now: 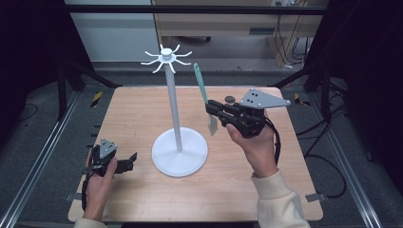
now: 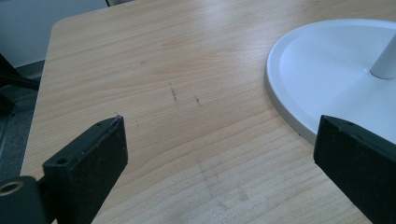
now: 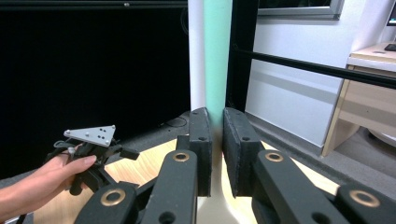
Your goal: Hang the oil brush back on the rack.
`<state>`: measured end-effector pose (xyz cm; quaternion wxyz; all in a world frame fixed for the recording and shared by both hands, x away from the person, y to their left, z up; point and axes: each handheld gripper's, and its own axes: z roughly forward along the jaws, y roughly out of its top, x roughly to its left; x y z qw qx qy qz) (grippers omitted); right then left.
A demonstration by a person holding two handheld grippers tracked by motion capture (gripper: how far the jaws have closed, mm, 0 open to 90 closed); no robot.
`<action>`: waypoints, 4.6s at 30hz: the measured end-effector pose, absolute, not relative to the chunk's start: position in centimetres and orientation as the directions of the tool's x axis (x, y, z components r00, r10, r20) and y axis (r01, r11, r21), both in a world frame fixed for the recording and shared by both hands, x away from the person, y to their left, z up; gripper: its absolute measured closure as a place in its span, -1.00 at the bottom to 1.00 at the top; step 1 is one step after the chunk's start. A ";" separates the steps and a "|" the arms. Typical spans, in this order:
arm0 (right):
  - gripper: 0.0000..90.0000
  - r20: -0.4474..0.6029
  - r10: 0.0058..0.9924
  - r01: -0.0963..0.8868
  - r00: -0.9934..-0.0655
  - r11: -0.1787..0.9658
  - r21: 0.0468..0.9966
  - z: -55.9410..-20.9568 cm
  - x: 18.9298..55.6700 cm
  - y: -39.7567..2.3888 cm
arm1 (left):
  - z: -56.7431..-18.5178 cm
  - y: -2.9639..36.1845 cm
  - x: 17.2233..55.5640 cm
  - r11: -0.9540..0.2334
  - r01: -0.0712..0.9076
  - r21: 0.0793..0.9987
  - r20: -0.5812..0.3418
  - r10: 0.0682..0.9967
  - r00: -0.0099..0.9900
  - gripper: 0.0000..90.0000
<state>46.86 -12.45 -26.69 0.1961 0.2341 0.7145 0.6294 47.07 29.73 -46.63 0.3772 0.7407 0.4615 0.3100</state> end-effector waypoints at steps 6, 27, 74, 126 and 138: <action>0.83 0.014 0.584 0.089 -0.811 0.099 0.991 -26.5 47.1 -12.2 | -46.6 29.9 47.0 -0.282 0.452 0.846 0.107 0.921 0.375 -0.94; 0.83 0.026 0.574 0.110 -0.819 0.113 0.988 -26.1 48.1 -11.6 | -46.6 30.0 47.0 -0.279 0.452 0.847 0.104 0.922 0.374 -0.94; 0.83 0.042 0.554 0.128 -0.832 0.118 0.985 -26.5 49.1 -9.6 | -46.6 30.0 47.0 -0.279 0.454 0.846 0.102 0.921 0.376 -0.94; 0.75 0.060 0.560 0.131 -0.826 0.087 0.988 -27.2 50.1 -7.9 | -46.6 29.9 47.0 -0.281 0.454 0.846 0.101 0.919 0.381 -0.94; 0.36 0.033 0.602 0.131 -0.798 0.120 0.984 -27.0 49.5 -9.0 | -46.6 29.9 47.0 -0.282 0.455 0.845 0.101 0.919 0.381 -0.94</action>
